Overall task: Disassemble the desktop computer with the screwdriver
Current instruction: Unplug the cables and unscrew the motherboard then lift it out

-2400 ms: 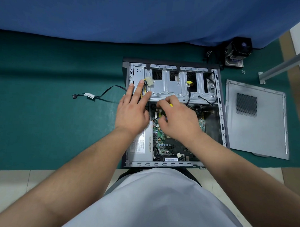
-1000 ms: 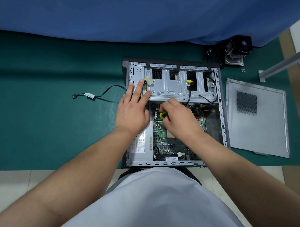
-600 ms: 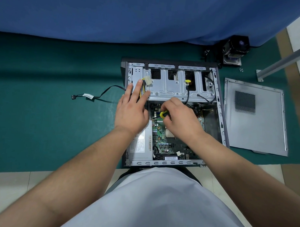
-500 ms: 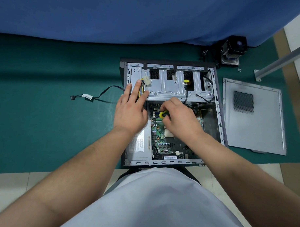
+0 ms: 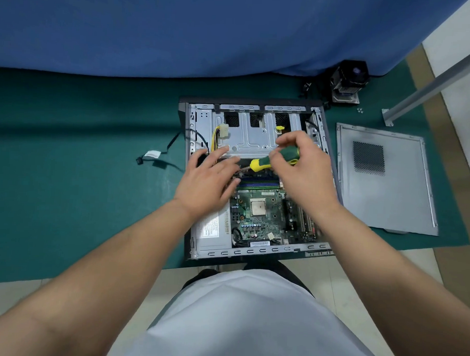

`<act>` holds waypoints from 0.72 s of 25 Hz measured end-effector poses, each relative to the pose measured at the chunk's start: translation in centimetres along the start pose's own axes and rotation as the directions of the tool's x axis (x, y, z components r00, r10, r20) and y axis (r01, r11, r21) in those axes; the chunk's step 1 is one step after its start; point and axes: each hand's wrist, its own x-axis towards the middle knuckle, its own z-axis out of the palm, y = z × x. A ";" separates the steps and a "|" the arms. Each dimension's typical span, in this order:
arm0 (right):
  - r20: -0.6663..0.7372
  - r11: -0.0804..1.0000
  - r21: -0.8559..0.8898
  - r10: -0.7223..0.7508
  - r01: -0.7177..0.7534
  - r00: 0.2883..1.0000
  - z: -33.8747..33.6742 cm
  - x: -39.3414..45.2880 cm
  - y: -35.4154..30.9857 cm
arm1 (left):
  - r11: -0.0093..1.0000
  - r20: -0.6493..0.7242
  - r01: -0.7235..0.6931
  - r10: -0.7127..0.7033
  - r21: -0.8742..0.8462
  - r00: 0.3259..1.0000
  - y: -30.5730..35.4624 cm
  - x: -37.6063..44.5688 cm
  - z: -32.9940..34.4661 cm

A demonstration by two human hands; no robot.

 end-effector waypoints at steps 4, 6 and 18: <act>0.034 0.926 0.337 0.167 -0.169 0.985 -0.6 0.0 0.5 | 0.975 -0.066 0.084 -0.099 -0.204 0.993 0.3 1.0 -1.3; 0.096 0.835 0.481 0.253 -0.268 0.963 -0.2 -0.2 1.9 | 0.950 -0.058 0.119 -0.142 -0.288 0.988 -0.1 1.5 -1.7; 0.547 0.862 -0.457 0.077 0.220 0.834 12.2 2.2 10.0 | 0.937 0.035 0.201 -0.199 -0.286 0.979 -1.5 2.6 -0.7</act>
